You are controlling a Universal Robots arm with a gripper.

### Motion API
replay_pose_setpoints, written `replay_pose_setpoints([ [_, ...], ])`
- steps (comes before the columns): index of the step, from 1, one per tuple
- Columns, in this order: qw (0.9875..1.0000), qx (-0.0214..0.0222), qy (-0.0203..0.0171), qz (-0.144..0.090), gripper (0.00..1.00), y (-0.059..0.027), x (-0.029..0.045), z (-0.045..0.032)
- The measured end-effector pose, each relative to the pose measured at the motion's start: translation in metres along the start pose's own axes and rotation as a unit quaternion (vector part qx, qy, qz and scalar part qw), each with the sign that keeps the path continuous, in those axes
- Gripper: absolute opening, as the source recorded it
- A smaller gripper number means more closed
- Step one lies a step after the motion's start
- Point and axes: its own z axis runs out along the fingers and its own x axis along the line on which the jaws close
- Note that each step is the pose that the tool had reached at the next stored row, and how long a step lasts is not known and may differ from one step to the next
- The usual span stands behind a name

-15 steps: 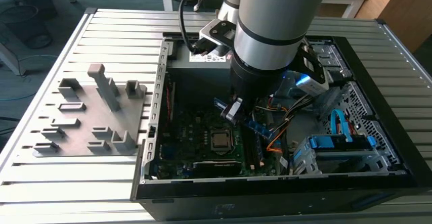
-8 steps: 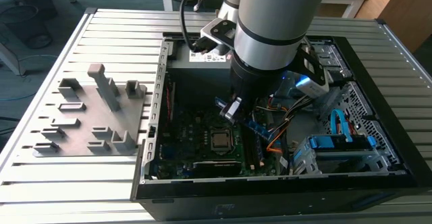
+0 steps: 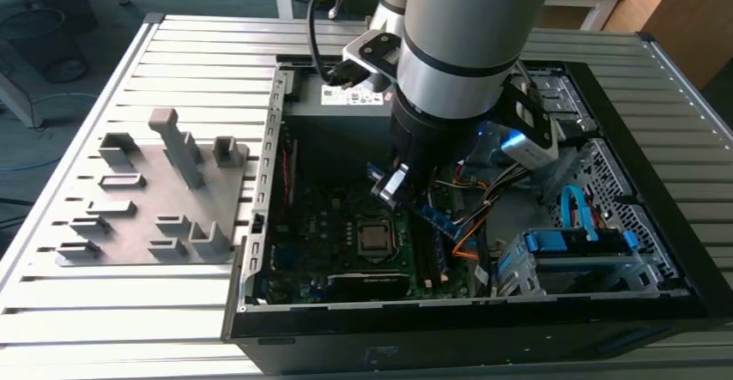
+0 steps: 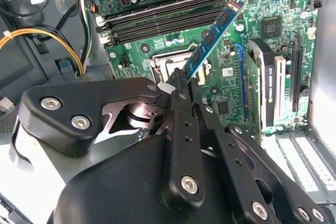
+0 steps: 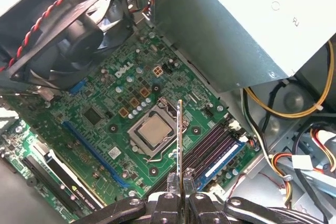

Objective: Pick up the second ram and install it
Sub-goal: 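Insert the second ram into the second slot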

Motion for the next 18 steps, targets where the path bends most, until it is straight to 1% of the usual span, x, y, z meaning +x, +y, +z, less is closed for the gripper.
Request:
replay_pose_setpoints([
  [9,0.9997,0.0019,-0.0012,0.024,0.14,0.0,0.0,0.0],
  [18,0.9989,0.0037,-0.0024,0.047,0.14,0.0,0.0,0.0],
])
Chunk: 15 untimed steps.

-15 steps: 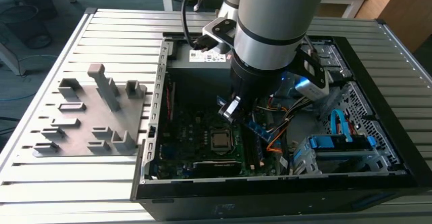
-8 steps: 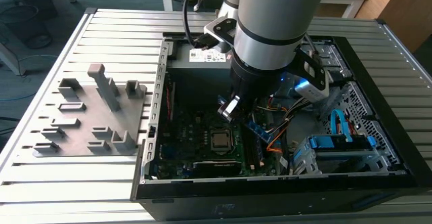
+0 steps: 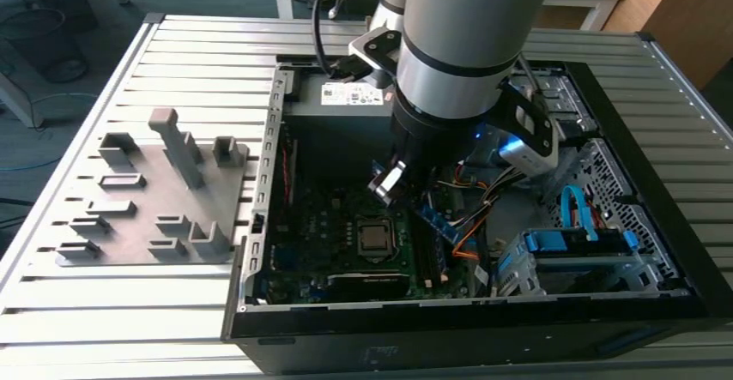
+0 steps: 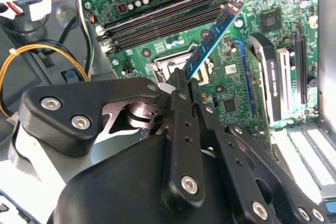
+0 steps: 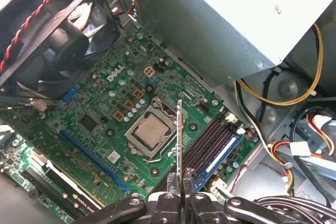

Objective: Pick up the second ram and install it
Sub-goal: 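Insert the second ram into the second slot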

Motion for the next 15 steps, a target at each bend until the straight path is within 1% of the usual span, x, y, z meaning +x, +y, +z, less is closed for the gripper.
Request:
replay_pose_setpoints([
  [8,0.9998,0.0015,-0.001,0.02,0.14,0.0,0.0,0.0],
  [15,0.9993,0.0029,-0.0019,0.037,0.14,0.0,0.0,0.0],
])
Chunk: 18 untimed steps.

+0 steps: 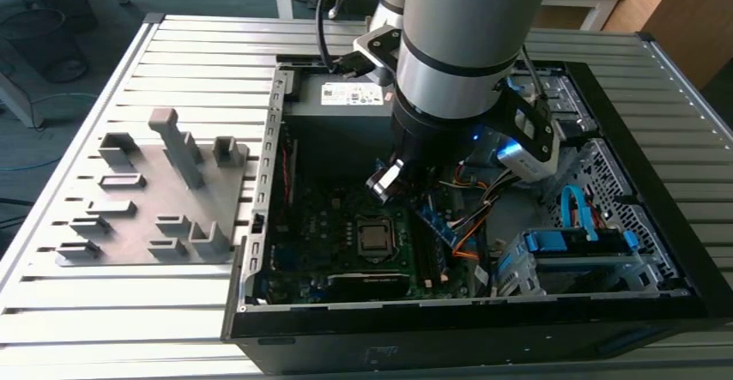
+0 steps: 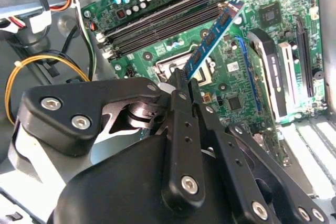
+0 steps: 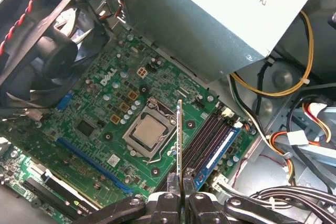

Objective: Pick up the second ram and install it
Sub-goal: 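Insert the second ram into the second slot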

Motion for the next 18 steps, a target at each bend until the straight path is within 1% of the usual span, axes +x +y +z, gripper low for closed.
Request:
replay_pose_setpoints([
  [2,1.0,0.0007,-0.0005,0.009,0.14,0.0,0.0,0.0],
  [10,0.9996,0.0022,-0.0014,0.027,0.14,0.0,0.0,0.0],
  [18,0.999,0.0037,-0.0022,0.045,0.14,0.0,0.0,0.0],
])
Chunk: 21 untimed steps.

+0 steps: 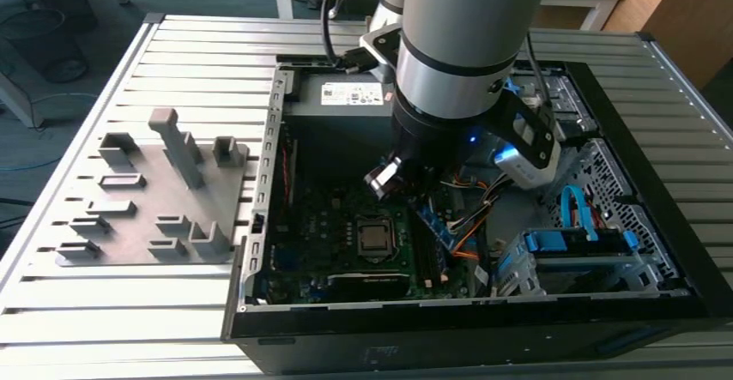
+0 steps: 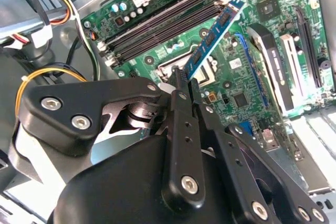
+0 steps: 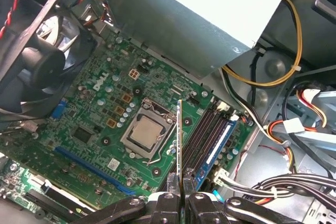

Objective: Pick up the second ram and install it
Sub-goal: 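Insert the second ram into the second slot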

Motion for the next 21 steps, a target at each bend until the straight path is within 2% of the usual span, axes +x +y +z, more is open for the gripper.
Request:
replay_pose_setpoints([
  [21,0.999,0.0036,-0.0022,0.044,0.14,0.0,0.0,0.0],
])
